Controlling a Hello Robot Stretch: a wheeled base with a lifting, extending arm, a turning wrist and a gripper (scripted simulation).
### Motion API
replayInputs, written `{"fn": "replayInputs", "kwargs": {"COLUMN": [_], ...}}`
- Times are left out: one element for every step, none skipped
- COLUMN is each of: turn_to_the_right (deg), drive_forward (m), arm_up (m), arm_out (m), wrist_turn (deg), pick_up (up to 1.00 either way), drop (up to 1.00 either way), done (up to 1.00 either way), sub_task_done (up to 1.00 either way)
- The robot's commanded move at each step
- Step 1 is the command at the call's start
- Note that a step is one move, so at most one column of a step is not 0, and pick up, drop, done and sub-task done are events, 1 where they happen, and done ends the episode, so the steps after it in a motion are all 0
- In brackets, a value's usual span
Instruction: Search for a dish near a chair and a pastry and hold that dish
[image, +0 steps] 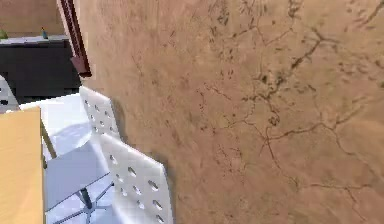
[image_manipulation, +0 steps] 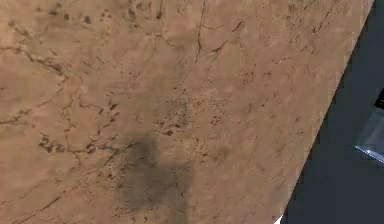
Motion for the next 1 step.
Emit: {"fn": "replayInputs", "kwargs": {"turn_to_the_right": [-45.0], "drive_forward": [0.00], "arm_up": [0.00], "arm_out": [0.00], "wrist_turn": [0.0], "pick_up": [0.00], "drop": [0.00], "done": [0.00], "sub_task_done": [0.00]}}
